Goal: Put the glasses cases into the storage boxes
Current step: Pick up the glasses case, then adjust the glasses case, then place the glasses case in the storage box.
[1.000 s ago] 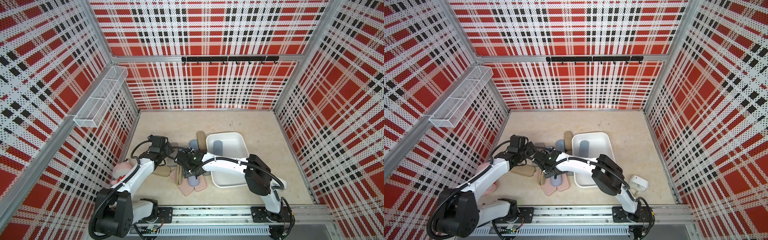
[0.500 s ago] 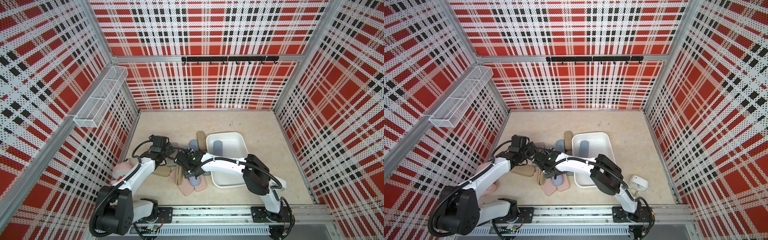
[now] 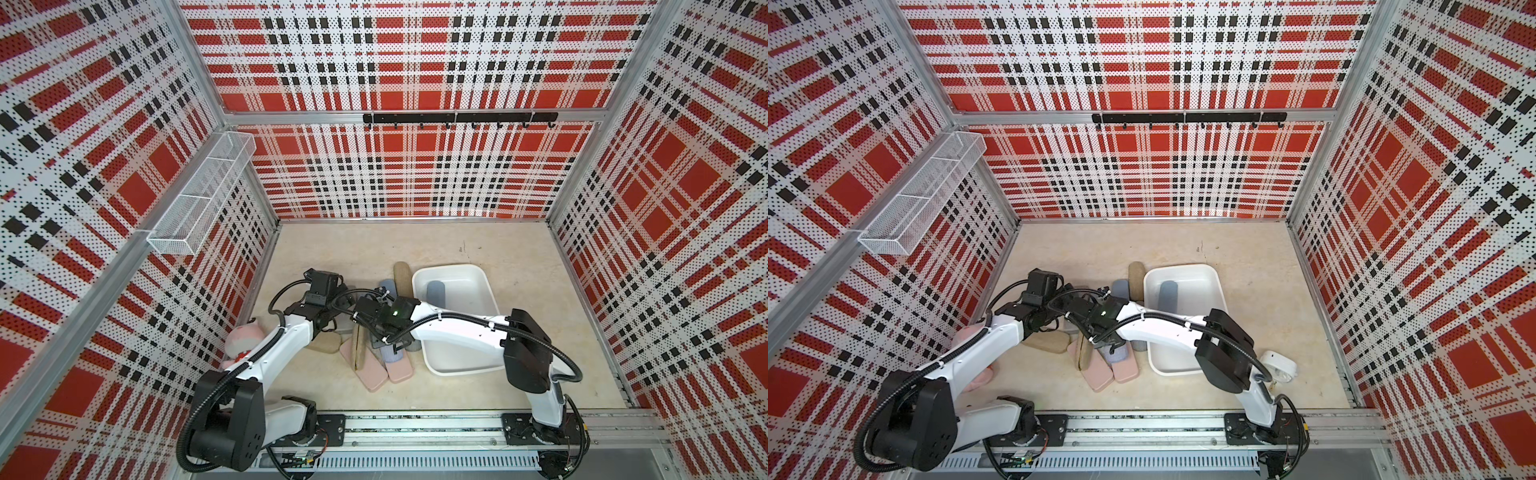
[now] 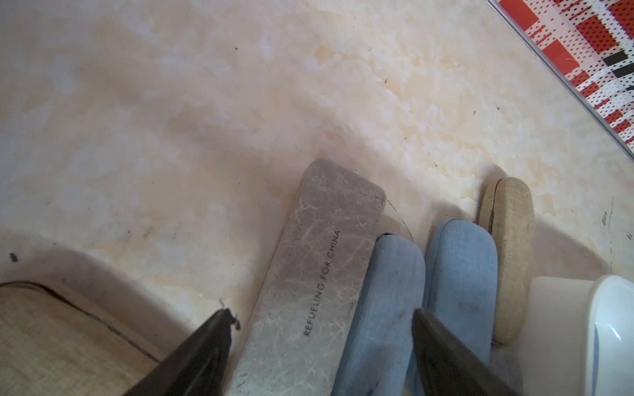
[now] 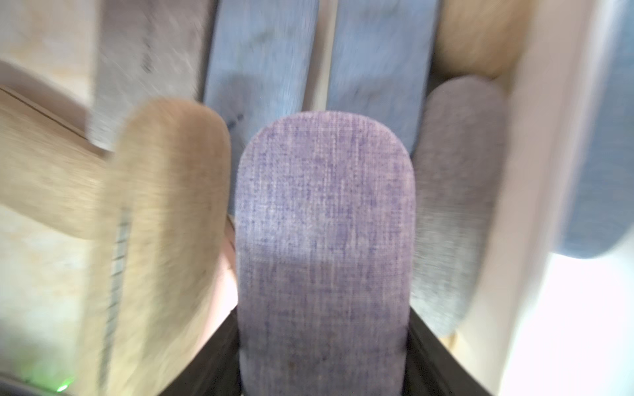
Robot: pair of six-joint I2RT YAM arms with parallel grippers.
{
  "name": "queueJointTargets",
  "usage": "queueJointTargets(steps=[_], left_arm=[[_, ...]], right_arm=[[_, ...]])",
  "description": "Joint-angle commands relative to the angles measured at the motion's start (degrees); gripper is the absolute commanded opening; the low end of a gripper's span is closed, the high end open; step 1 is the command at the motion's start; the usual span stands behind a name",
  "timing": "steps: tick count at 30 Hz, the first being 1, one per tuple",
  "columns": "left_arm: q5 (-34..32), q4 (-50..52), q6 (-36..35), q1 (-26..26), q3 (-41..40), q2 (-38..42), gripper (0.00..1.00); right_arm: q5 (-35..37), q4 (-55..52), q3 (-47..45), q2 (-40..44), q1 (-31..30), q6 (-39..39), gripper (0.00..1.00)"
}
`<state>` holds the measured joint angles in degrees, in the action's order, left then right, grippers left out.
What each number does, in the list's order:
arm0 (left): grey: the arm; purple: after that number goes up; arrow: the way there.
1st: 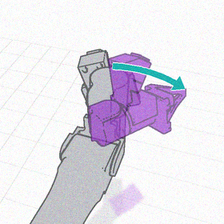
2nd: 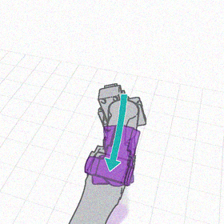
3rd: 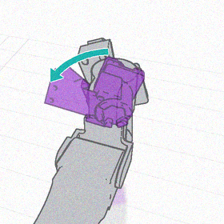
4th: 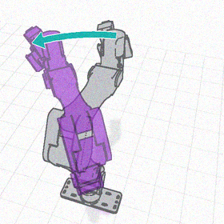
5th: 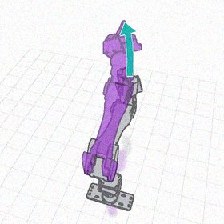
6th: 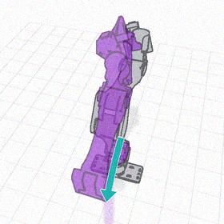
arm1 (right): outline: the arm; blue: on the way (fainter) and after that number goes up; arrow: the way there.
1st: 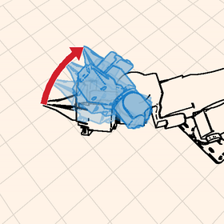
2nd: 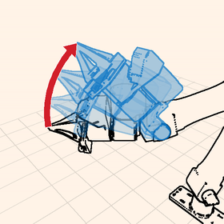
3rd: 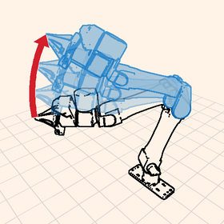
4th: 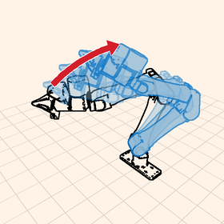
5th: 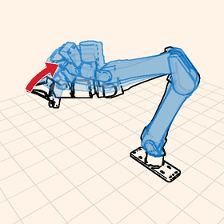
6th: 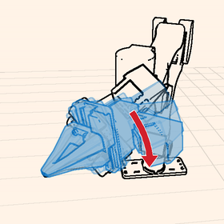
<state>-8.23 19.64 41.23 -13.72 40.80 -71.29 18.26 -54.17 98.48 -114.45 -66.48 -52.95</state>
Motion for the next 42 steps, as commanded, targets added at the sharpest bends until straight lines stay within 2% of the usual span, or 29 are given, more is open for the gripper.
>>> queueJointTargets(steps=[1, 6, 11, 16, 19, 26, 31, 36, 40, 42], left_arm=[[-0.99, -0.43, 0.34, -2.94, 1.74, -0.11, 0.85], [-1.15, -0.16, 0.98, -7.38, 2.11, -0.81, 0.84], [-0.86, -0.58, 5.02, -13.82, 1.74, -0.26, 0.83], [-0.62, -1.51, 9.8, -20.47, 3.76, -2.31, 0.83], [-1.03, -1.64, 11.41, -23.03, 5.35, -3.29, 0.83], [-1.3, -0.78, 12.2, -22.13, 6.18, -1.75, 0.83], [-2.32, 2.02, 9.84, -20.6, 4.98, 0.41, 0.85], [-2.94, 6.36, 6.57, -20.56, 2.05, 2.23, 0.9], [-2.92, 7.93, 5.07, -21.4, -1.39, 5.36, 0.99], [-2.43, 8.39, 4.43, -21.75, -2.85, 6.65, 0.98]], right_arm=[[6.32, -1.43, -1.57, 7.2, 2.41, 1.03, 0.63], [8.82, -0.93, -10.92, 15.05, 10.03, 2.41, 0.63], [8.3, 2.74, -21.36, 21.66, 19.65, 4.71, 0.63], [5.64, 8.49, -29.41, 24.75, 26.49, 6.25, 0.63], [4.4, 11.66, -31.59, 25.4, 28.37, 7.83, 0.63], [3.04, 17.16, -30.51, 20.66, 31.02, 11.72, 0.63], [2.72, 20.96, -28.14, 15.15, 32.2, 15.2, 0.63], [4.45, 21.47, -25.97, 11.02, 32.5, 17.97, 0.62], [2.31, 24.21, -27.21, 10.25, 32.64, 20.43, 0.62], [0.69, 25.35, -27.72, 9.85, 32.64, 20.87, 0.62]])
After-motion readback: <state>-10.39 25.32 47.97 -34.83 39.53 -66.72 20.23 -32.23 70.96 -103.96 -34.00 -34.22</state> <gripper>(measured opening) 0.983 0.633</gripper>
